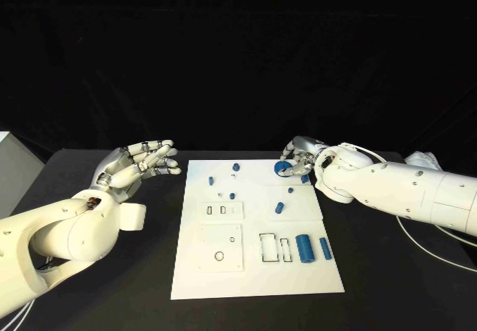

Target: Assemble the parts on the task board

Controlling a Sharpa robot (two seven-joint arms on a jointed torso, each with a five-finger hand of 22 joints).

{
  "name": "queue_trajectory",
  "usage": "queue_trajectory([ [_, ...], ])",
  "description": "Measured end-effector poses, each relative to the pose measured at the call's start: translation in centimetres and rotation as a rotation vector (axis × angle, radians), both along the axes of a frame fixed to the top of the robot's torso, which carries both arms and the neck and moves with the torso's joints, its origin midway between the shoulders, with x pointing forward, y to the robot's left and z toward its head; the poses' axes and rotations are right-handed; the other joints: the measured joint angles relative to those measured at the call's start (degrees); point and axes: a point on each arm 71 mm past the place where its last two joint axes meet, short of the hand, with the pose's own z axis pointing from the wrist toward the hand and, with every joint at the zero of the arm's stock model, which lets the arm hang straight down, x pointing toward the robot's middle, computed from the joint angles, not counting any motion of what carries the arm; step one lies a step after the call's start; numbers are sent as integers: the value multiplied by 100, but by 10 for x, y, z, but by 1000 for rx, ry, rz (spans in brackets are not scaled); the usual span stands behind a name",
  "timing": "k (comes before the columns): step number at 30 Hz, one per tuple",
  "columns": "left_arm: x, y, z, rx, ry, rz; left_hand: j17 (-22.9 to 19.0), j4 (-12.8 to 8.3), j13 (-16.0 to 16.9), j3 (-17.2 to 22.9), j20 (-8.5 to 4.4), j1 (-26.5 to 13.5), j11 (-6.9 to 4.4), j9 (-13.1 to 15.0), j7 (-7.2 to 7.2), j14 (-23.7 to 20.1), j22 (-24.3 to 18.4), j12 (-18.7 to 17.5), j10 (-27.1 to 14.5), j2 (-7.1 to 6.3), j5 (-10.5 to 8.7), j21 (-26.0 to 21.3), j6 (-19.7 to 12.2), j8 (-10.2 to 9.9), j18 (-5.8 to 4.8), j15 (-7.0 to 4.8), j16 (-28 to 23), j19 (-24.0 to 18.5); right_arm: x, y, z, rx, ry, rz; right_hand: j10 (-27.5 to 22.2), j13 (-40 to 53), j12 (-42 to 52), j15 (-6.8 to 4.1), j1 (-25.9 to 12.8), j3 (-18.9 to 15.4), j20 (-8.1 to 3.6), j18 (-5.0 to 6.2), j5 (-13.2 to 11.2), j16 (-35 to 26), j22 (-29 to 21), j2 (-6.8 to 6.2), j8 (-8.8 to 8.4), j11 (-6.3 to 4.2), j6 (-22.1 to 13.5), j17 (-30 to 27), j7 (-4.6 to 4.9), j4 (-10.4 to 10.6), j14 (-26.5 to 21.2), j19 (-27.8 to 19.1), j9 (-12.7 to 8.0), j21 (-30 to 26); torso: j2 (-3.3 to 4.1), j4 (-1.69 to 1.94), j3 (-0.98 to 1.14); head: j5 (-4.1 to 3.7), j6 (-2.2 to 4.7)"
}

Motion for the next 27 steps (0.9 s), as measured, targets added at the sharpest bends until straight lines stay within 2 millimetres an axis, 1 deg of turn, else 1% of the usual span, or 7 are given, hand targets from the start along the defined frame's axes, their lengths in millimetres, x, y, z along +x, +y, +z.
queue_trajectory([
  [1, 0, 0, 0, 0, 0, 0, 0, 0, 0, 0, 0, 0, 0, 0, 0, 0, 0, 0, 0, 0, 0, 0, 0, 0, 0, 0, 0, 0, 0, -1, 0, 0, 2, -4, 0, 0, 0, 0, 24, 18, 0, 0, 25, 0, 0, 24, 0, 0, 0, 0, 0, 18, 0, 0, 0, 24, 0, 0, 1, 0, -2],
  [7, 0, 0, 0, 0, 0, 1, 0, 0, 0, 0, 0, 0, 0, 0, 0, 0, 0, 0, 0, 0, 0, 0, 0, 0, 0, 0, 0, 0, 1, -5, -1, 2, 7, -19, -1, -1, 0, 0, 22, 34, 0, 0, 59, -1, 0, 22, 0, 0, 0, 0, 0, 33, 0, 0, 0, 26, -3, -1, 4, -1, -8],
  [8, 0, 1, 0, 1, 0, 2, -1, 0, 0, 0, 0, 0, 0, 0, 0, 0, 0, 0, 0, 0, 0, 0, 0, 0, 0, 0, 0, 0, 1, -6, -1, 3, 8, -20, -1, 0, 0, 19, 22, 37, 0, 0, 67, -1, -1, 22, 0, 0, 0, -1, 0, 37, 19, 0, 0, 26, -3, 0, 4, -1, -8],
  [11, 1, 1, 0, 1, 0, 3, -1, 0, 0, 0, 0, 0, 0, 0, 0, 0, -1, 0, 0, 0, 0, 0, 0, 0, 0, 0, 0, 0, 1, -7, -1, 5, 10, -24, -1, -1, 0, 19, 22, 37, 0, 0, 67, -1, -1, 22, 0, 0, 0, -1, 0, 37, 20, 0, 0, 26, -6, 3, 8, -1, -4],
  [19, 1, 1, 0, 1, 1, 3, -1, 0, 0, 0, 0, 0, 0, 0, 0, 0, -1, 0, 0, 0, 0, 0, 0, 0, 0, 0, 0, 0, 1, -9, -1, 15, 17, -34, -1, -1, 0, 19, 22, 37, 0, 0, 89, -1, -2, 22, 0, -1, 0, -1, 0, 37, 20, 0, 0, 49, -3, 0, 7, -7, 5],
  [25, 1, 1, 0, 1, 2, 2, 0, 0, 0, 0, 0, 0, -21, 0, 0, 0, 1, 0, -21, 0, 0, 9, 0, 0, 0, 0, 10, 0, 2, -10, -2, 18, 32, -39, -2, -1, -1, 19, 22, 61, 0, 1, 89, 20, -2, 22, -1, -1, 0, -1, 0, 61, 20, 0, 0, 49, -1, 0, 4, -21, 7],
  [27, 1, 1, 0, 1, 2, 2, 8, 0, 0, 0, 0, 0, -21, 0, 0, 0, 15, 0, -21, 0, 0, 27, 0, 0, 0, 0, 35, 0, 3, -10, -3, 21, 39, -39, -2, -1, -1, 19, 53, 77, 0, 1, 122, 20, -2, 54, -1, -1, 2, -2, 2, 76, 20, 0, 0, 49, 0, 2, 4, -24, 1],
])
